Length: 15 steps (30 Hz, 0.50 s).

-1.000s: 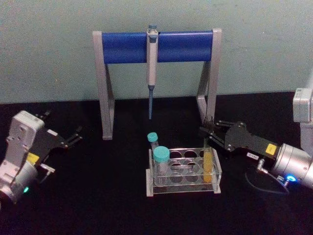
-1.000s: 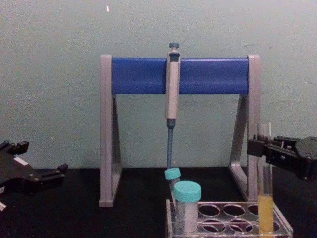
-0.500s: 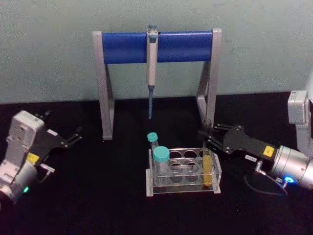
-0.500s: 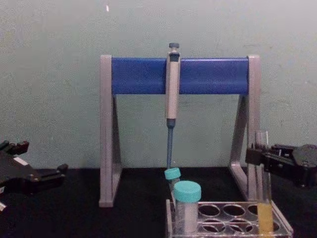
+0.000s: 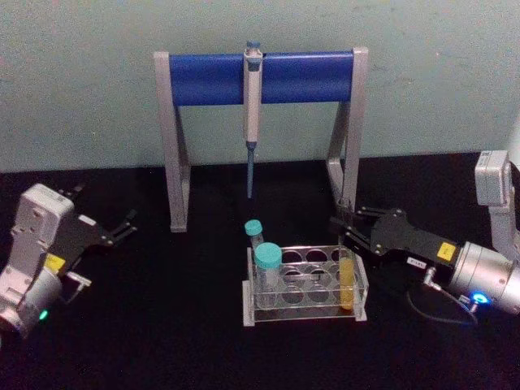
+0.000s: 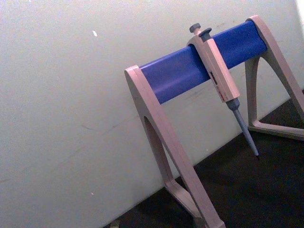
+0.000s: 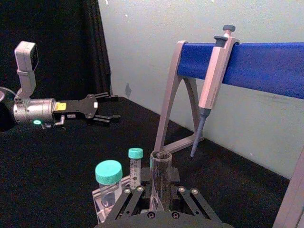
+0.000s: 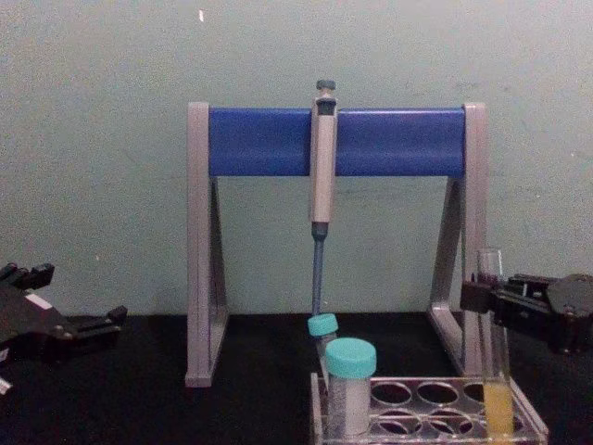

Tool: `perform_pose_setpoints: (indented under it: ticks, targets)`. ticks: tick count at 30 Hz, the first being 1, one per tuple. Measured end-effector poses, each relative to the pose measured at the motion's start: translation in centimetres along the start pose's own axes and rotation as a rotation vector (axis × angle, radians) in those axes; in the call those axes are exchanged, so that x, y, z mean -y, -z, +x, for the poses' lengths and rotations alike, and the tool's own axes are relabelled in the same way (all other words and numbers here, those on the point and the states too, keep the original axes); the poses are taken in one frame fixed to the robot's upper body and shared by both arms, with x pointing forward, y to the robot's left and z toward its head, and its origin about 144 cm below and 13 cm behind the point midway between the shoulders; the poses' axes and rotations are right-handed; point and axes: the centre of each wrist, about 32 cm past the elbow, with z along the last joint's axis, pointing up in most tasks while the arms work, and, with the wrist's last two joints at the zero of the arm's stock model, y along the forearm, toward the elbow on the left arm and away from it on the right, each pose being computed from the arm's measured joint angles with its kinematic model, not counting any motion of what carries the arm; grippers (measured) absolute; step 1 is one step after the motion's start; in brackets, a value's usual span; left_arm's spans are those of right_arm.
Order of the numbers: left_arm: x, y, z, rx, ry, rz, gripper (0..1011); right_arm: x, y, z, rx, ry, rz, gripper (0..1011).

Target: Pick up the test tube from the test tube rack, shake it, then place it back into the test tube rack.

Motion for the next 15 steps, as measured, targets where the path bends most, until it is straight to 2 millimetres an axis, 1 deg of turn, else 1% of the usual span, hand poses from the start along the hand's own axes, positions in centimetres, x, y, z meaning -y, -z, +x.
perform_pose_setpoints:
  ticks: [15]
  targets:
    - [0.0,0.0,0.0,0.0,0.0,0.0,1001,0.02,-0.01,-0.02,0.0,-0.001,0.002,238]
